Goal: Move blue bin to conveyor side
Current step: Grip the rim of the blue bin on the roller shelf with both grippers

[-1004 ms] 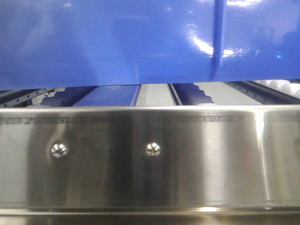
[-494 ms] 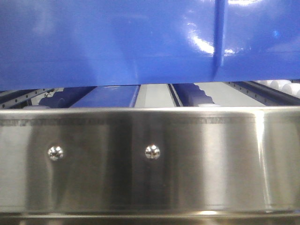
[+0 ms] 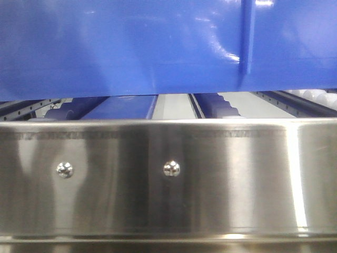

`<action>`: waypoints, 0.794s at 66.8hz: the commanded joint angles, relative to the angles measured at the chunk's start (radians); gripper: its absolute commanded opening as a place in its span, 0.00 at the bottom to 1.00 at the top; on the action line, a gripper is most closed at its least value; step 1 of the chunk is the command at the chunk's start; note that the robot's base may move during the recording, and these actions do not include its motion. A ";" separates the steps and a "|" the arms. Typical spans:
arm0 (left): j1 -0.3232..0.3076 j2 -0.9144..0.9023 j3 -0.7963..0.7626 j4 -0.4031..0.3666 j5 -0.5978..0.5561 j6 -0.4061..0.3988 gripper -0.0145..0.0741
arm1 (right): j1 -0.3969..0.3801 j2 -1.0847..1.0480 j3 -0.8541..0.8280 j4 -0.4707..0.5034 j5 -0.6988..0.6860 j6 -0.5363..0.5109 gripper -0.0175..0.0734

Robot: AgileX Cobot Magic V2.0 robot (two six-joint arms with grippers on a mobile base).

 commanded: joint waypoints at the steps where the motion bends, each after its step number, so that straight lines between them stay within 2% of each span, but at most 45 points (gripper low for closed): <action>1: -0.031 0.040 -0.043 0.003 0.015 0.000 0.60 | 0.007 0.035 -0.014 -0.010 -0.019 -0.003 0.78; 3: -0.043 0.051 -0.051 0.003 0.025 0.000 0.61 | 0.011 0.042 -0.014 -0.010 -0.019 -0.003 0.83; 8: -0.067 0.083 -0.074 0.003 0.057 0.000 0.65 | 0.026 0.058 -0.014 -0.010 -0.026 -0.009 0.81; 19: -0.111 0.168 -0.171 -0.008 0.207 0.000 0.84 | 0.082 0.106 -0.028 -0.010 -0.024 -0.009 0.81; 27: -0.140 0.223 -0.243 -0.008 0.248 0.000 0.84 | 0.122 0.144 -0.075 -0.010 -0.005 -0.009 0.81; 34: -0.156 0.271 -0.313 -0.025 0.295 0.000 0.84 | 0.157 0.211 -0.172 -0.010 0.124 -0.009 0.81; 43: -0.156 0.361 -0.423 -0.040 0.455 0.000 0.84 | 0.189 0.356 -0.342 -0.010 0.328 -0.009 0.81; 53: -0.156 0.488 -0.557 -0.024 0.600 -0.082 0.84 | 0.195 0.498 -0.518 -0.010 0.487 -0.009 0.81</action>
